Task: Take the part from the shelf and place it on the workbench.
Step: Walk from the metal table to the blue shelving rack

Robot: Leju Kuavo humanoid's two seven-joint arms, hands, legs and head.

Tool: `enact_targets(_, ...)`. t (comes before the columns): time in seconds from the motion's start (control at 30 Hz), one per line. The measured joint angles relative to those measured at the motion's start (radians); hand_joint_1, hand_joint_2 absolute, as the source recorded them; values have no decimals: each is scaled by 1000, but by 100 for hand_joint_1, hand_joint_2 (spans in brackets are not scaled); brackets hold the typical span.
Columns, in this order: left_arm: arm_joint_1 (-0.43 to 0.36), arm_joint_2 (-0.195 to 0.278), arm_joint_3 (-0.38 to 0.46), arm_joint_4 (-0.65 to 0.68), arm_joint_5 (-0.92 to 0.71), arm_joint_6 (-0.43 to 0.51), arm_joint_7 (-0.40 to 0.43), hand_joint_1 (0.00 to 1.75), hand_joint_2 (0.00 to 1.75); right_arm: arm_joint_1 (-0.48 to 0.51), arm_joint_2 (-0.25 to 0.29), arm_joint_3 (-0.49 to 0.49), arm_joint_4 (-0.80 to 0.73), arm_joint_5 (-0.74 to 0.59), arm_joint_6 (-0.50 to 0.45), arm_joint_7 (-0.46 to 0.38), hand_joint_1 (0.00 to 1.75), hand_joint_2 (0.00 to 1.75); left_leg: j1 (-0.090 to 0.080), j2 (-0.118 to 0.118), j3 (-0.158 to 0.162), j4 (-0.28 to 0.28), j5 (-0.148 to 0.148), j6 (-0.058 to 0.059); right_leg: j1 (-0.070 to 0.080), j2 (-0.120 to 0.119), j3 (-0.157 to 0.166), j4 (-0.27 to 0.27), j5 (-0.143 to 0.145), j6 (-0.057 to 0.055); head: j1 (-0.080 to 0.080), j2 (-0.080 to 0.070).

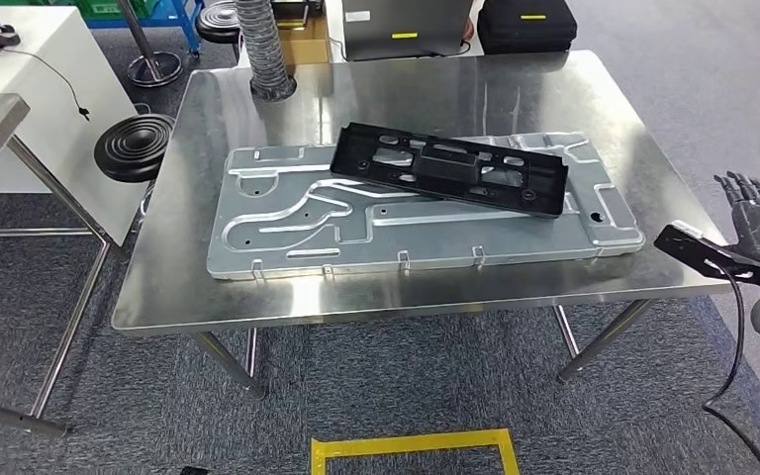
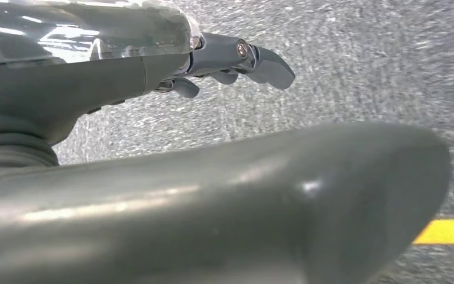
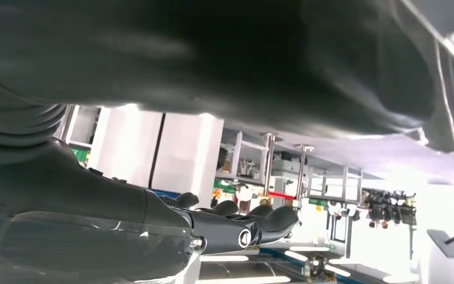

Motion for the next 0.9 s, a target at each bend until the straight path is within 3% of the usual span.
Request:
enact_targets(0.03,0,0,0,0,0,0,0,0,0,2,0,-2,0,0,0,0,0,0,-1,0,48,-62,25,5,1,0,-8,1,7,2,0,0)
enact_targets(0.1,-2,3,0,0,0,0,0,0,0,3,0,-5,0,0,0,0,0,0,-4,-1,145,-202,43,17,3,0,-20,3,18,10,0,0)
enact_targets(0.17,-3,5,0,0,0,0,-1,0,0,3,0,-5,0,0,1,0,0,0,-8,-1,180,-266,37,26,3,-1,-24,3,30,22,0,0)
enact_targets(0.23,-2,4,0,0,0,0,-2,0,0,4,0,-6,0,0,3,-1,0,0,-7,0,175,-276,49,38,0,-1,-26,3,37,35,0,0)
enact_targets(0.27,-2,4,0,0,0,0,-2,0,0,4,0,-6,0,0,4,-1,0,0,-7,2,172,-280,57,45,-1,0,-31,13,27,41,0,0)
enact_targets(0.33,-2,4,0,0,0,0,-2,0,0,4,0,-9,1,-1,4,0,0,0,-4,4,161,-286,74,56,-5,2,-63,89,-34,50,0,0)
enact_targets(0.4,-1,6,0,0,1,0,-2,0,0,9,2,-11,3,-2,4,2,0,0,-4,5,142,-284,88,59,-8,2,-112,224,-110,60,0,0)
enact_targets(0.43,0,6,0,0,1,0,-3,0,0,14,3,-11,5,-2,3,2,0,0,-4,5,132,-281,93,59,-10,2,-124,270,-128,64,0,0)
enact_targets(0.47,1,5,0,0,1,0,-3,0,0,19,5,-11,7,-3,2,2,0,0,-4,5,124,-278,97,57,-12,2,-119,282,-129,67,0,0)
enact_targets(0.5,2,5,0,0,1,0,-3,0,0,23,6,-12,9,-4,1,2,0,0,-4,5,116,-274,100,56,-14,2,-93,251,-113,68,0,0)
enact_targets(0.53,3,5,0,0,1,0,-3,0,0,25,6,-14,11,-6,-1,2,0,0,-4,5,109,-268,102,53,-16,2,-48,184,-86,68,0,0)
enact_targets(0.6,2,5,1,0,2,0,-3,0,0,27,8,-20,14,-10,-5,2,0,0,-6,5,98,-257,105,46,-14,2,29,54,-53,60,0,0)
enact_targets(0.63,2,5,1,0,3,0,-3,0,0,29,9,-22,16,-13,-8,2,0,0,-7,4,93,-254,107,41,-11,3,46,19,-46,53,0,0)
enact_targets(0.7,3,5,1,0,5,0,-3,0,0,35,11,-26,20,-15,-11,5,0,0,-7,4,88,-253,114,30,-3,5,43,12,-41,37,0,0)
enact_targets(0.77,5,6,1,0,6,0,-3,0,0,39,16,-29,25,-15,-15,12,0,0,-6,3,82,-248,110,19,-6,3,39,8,-31,22,0,0)
enact_targets(0.83,5,6,1,0,7,0,-3,0,0,43,22,-35,31,-14,-23,20,0,0,-5,3,54,-181,57,9,-10,1,31,2,-19,8,0,0)
enact_targets(0.9,5,6,1,0,7,0,-3,0,0,49,29,-41,39,-13,-30,25,0,0,-1,2,5,-50,-23,2,-8,0,17,1,-9,2,0,0)
